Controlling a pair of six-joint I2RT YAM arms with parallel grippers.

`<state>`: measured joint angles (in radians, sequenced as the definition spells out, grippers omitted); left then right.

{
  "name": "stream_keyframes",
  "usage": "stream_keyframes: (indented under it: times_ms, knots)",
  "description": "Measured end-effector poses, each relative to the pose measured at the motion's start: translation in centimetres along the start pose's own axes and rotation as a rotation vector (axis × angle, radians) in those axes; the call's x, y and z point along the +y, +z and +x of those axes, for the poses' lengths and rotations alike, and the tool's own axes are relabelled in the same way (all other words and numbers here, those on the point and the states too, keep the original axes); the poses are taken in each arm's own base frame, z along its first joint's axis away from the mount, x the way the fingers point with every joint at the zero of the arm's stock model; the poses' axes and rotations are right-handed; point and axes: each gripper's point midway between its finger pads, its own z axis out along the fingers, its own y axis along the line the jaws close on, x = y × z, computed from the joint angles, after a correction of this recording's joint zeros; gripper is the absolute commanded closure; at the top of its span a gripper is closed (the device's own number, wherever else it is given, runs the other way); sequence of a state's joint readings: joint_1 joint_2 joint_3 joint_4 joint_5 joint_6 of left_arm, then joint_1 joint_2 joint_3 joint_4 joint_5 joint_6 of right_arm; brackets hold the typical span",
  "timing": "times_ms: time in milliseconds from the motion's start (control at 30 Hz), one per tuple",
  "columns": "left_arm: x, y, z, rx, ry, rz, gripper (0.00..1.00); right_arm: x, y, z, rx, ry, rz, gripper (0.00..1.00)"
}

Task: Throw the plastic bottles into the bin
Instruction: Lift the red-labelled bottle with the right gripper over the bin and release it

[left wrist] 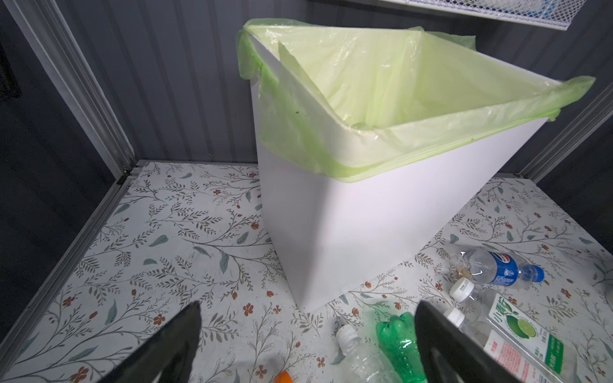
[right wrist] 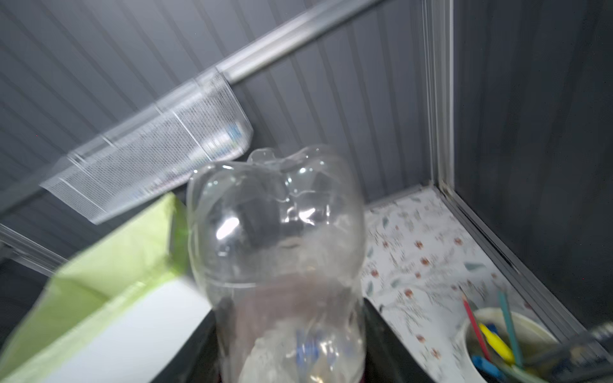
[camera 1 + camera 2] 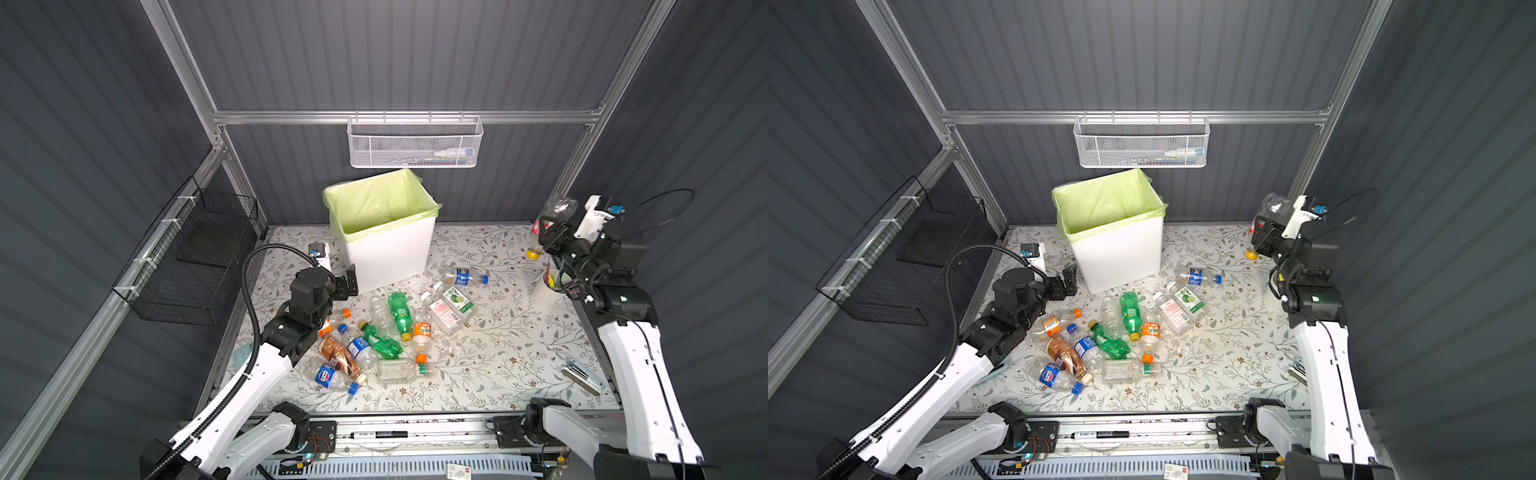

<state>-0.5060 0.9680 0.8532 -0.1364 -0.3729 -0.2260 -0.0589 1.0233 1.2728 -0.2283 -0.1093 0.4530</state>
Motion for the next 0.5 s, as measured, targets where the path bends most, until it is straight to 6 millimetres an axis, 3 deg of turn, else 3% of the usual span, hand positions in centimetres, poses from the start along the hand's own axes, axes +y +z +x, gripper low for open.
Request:
stream_keyframes:
  times_ms: [133, 267, 400, 467, 500]
  knots:
    - [0.3, 0.2, 0.7, 0.015, -0.001, -0.013, 0.00, 6.1, 0.2, -4.0, -0.137, 0.058, -0.173, 0.57]
    - [0.3, 0.3, 1.1, 0.026, 0.003, -0.017, 0.00, 13.2, 3.0, -5.9, -0.192, 0.093, -0.354, 0.56]
    - [0.4, 0.3, 1.3, 0.030, 0.004, -0.021, 0.00, 20.6, 8.4, -3.8, -0.128, 0.103, -0.493, 0.51]
    - [0.5, 0.3, 1.4, 0.035, 0.006, -0.022, 0.00, 24.7, 11.8, -1.7, -0.061, 0.085, -0.558, 0.43]
    - [0.5, 0.3, 1.6, 0.039, 0.007, -0.023, 0.00, 26.9, 13.5, -0.3, -0.024, 0.070, -0.588, 0.32]
